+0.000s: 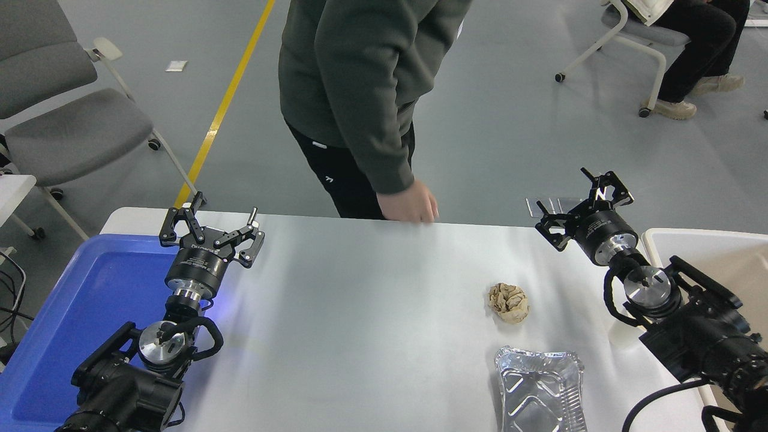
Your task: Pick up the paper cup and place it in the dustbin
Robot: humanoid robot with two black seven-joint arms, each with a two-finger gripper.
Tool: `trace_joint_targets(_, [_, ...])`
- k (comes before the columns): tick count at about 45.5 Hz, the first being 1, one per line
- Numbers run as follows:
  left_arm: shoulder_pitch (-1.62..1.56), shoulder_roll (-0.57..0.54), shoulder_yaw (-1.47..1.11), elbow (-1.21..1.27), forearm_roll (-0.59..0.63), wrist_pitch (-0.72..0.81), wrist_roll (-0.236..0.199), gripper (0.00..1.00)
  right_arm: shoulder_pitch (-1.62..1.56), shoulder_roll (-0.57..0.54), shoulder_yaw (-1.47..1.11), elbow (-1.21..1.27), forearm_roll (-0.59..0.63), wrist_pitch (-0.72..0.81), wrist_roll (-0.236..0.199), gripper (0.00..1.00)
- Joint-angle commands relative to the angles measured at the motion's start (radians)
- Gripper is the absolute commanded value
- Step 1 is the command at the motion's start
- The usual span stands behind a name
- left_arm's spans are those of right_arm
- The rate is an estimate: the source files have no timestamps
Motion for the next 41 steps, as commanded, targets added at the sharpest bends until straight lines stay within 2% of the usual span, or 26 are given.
trace_joint_targets(1, [0.0,0.0,0.0,0.0,0.0,0.0,0.0,0.99,0.001,0.001,0.0,0.0,0.0,0.0,0.0,1.0])
trace_joint_targets(23, [0.0,0.002,0.008,0.0,-0.002,0.0,0.002,0.99,0.057,0.0,-0.124,0.021,-0.014,-0.004,-0.002,1.0])
trace_joint_targets(31, [0.0,0.002,0.008,0.0,-0.002,0.0,0.002,0.99,0.123,-0.043,-0.256,0.034,-0.136,-0.007,-0.006,1.0])
trace_joint_targets(41, [0.0,0.002,0.008,0.0,-0.002,0.002,0.002,0.99,0.219,-0.198,-0.315,0.143,-0.265,-0.027,-0.009,1.0])
